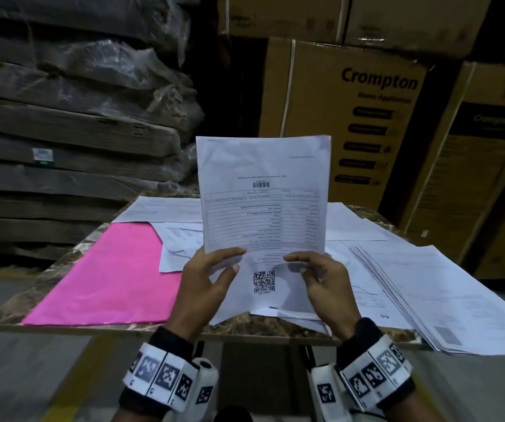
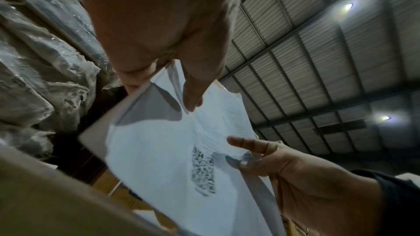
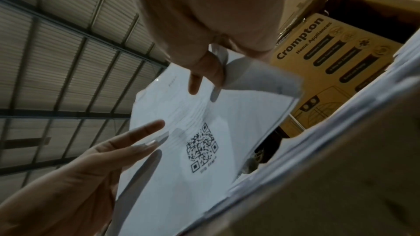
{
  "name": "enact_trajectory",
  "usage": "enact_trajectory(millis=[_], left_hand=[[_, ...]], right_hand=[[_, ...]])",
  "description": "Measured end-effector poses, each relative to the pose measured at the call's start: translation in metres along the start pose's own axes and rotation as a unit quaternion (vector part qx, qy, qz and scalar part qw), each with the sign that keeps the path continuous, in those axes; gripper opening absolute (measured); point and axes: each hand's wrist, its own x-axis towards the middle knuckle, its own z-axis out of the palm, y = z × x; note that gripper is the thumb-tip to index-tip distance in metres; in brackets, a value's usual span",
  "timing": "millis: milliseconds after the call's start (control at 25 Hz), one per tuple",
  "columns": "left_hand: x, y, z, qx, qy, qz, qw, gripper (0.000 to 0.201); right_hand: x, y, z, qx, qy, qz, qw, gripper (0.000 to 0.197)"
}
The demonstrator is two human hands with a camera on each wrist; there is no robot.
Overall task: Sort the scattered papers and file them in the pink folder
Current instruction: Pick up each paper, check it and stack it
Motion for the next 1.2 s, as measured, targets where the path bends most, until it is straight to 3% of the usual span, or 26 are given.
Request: enact_trajectory(millis=[120,320,520,640,760,960,1200], left_hand=[[0.006,0.004,-0.007,-0.003,0.023,0.023,0.999,0.027],[-0.001,0.008,-0.012,0.027,0.060,0.026,0.998,0.030],[-0.002,0.010,-0.017,0.143,0.099,0.032,0.984,0.029],[-0.005,0.022,-0.020,0.129,0.024,0.032,0.991,0.017],[-0.008,0.031,-0.023,0.059,-0.040,0.019,0.997,0.012],[-0.010,0.022,-0.030,0.008,0.022,-0.013,1.000,0.018],[-0.014,0.010,-0.038,-0.090,0.099,-0.016,0.991,0.020]], right_hand=[[0.006,-0.001,-0.011,0.013,0.022,-0.009,1.000,0.054],[0.006,0.003,-0.045,-0.082,0.033,-0.034,0.995,0.058],[0.002,0.007,-0.070,-0.177,-0.071,0.003,0.982,0.060],[-0.008,-0.001,-0.078,-0.224,-0.144,-0.015,0.964,0.059],[-0.013,-0.004,-0.079,-0.216,-0.165,-0.034,0.962,0.057],[-0.022,-0.002,-0.092,-0.176,-0.098,-0.064,0.977,0.040],[-0.038,0.002,-0.097,0.021,0.010,0.036,0.999,0.021]])
